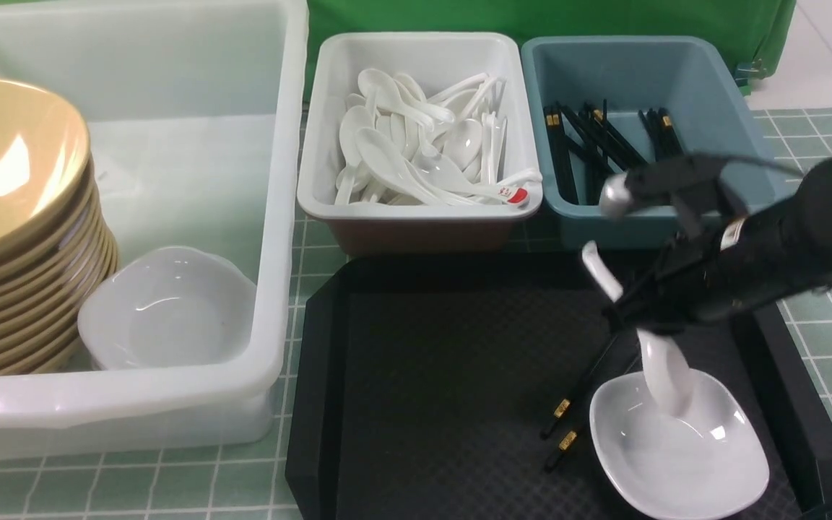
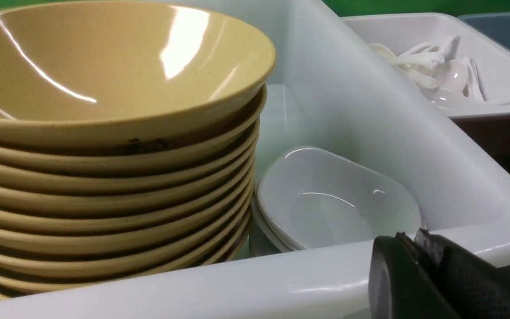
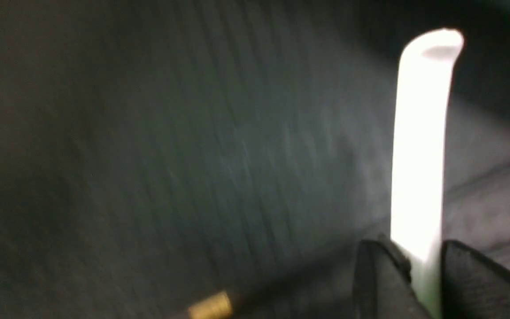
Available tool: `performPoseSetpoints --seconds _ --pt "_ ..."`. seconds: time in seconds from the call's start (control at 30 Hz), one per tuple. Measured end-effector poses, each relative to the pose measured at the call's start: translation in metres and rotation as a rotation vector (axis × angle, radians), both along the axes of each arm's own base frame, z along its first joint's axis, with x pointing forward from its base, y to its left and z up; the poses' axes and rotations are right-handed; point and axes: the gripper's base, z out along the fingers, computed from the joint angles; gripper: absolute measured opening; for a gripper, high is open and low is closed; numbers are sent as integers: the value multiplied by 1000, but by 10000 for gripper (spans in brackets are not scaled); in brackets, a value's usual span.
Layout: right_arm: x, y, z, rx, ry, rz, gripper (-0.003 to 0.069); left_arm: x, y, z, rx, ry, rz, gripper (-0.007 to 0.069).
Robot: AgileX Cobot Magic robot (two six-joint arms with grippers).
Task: On blue table put chopsticks spoon bowls plates into blue grey white boxes.
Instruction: 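Reach down and grasp the white spoon resting in the bowl with the right gripper, then place the white spoon into the bin of spoons with the right gripper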
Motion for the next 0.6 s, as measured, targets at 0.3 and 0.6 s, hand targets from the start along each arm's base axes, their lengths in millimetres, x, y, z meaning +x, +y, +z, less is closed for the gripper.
performPoseSetpoints --seconds 0.3,0.6 --pt "39 61 84 80 -661 106 191 1 1 5 1 -56 14 4" --pt "107 95 53 -63 -773 189 384 1 2 6 4 -67 17 4"
